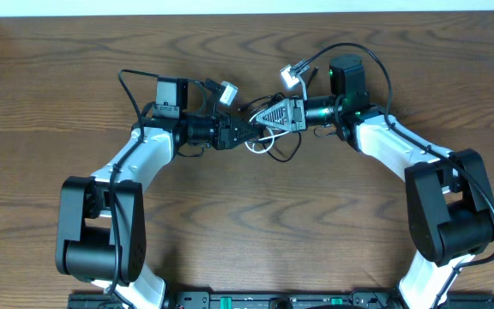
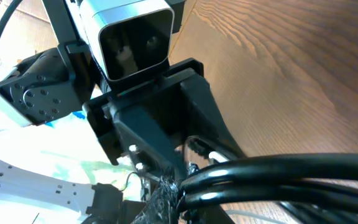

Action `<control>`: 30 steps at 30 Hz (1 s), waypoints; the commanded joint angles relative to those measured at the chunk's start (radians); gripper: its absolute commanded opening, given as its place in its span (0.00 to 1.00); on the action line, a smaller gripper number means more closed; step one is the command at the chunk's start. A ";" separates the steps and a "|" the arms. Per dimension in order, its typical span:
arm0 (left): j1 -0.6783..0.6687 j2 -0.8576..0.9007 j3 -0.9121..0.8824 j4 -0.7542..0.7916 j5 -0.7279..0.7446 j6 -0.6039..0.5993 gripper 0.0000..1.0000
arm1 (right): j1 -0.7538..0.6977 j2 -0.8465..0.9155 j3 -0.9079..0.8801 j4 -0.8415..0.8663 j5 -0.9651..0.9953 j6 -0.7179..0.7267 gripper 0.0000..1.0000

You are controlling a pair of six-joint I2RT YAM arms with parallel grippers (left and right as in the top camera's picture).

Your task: Untangle cables

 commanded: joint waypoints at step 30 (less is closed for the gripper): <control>0.002 0.011 0.002 -0.135 -1.042 -0.364 0.08 | -0.214 0.002 0.003 0.813 -0.270 0.719 0.01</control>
